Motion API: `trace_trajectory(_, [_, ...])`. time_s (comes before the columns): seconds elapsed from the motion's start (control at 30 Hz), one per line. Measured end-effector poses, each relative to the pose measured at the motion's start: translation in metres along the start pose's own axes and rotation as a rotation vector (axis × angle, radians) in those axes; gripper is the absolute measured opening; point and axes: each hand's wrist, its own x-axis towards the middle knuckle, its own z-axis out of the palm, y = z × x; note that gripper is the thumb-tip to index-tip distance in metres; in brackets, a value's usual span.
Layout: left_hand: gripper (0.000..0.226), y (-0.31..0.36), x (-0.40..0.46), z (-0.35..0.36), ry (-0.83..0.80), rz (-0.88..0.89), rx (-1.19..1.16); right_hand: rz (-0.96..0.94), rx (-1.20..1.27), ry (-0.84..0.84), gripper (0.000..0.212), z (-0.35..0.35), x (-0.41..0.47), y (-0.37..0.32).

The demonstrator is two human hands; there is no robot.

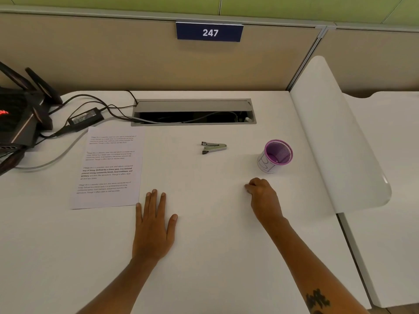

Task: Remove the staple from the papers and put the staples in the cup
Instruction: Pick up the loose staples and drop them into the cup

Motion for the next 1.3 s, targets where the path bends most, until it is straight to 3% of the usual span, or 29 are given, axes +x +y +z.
trace_trajectory(0.6, [0.073,0.001,-0.001,-0.001,0.000,-0.009,-0.015,-0.010,-0.045,0.081,0.036,0.014,-0.003,-0.007])
trace_trajectory(0.67, [0.074,0.001,-0.001,-0.001,0.002,-0.009,-0.018,0.132,0.113,0.098,0.037,0.010,0.003,-0.006])
trace_trajectory(0.77, [0.074,0.001,0.000,-0.001,0.005,-0.010,-0.017,0.502,0.458,0.141,0.026,-0.005,0.013,-0.006])
trace_trajectory(0.83, [0.074,0.001,-0.001,-0.001,0.002,-0.010,-0.018,0.747,0.731,0.161,0.019,-0.013,0.017,-0.002])
trace_trajectory(0.93, [0.074,0.001,0.000,-0.001,0.001,-0.008,-0.012,0.956,1.194,0.181,0.015,-0.027,0.020,0.005])
trace_trajectory(1.07, [0.074,0.001,-0.001,-0.002,0.005,-0.008,-0.003,1.024,1.737,0.118,0.011,-0.048,0.023,0.024])
trace_trajectory(1.13, [0.074,0.002,-0.001,-0.002,0.009,-0.010,0.000,1.026,1.917,0.131,0.037,-0.057,0.021,0.036])
trace_trajectory(1.2, [0.074,0.002,0.000,-0.002,0.012,-0.010,0.000,0.977,1.993,0.118,0.055,-0.077,0.018,0.038])
trace_trajectory(1.3, [0.074,0.002,0.000,-0.002,0.017,-0.006,-0.004,0.900,1.810,0.179,0.031,-0.110,0.029,0.033])
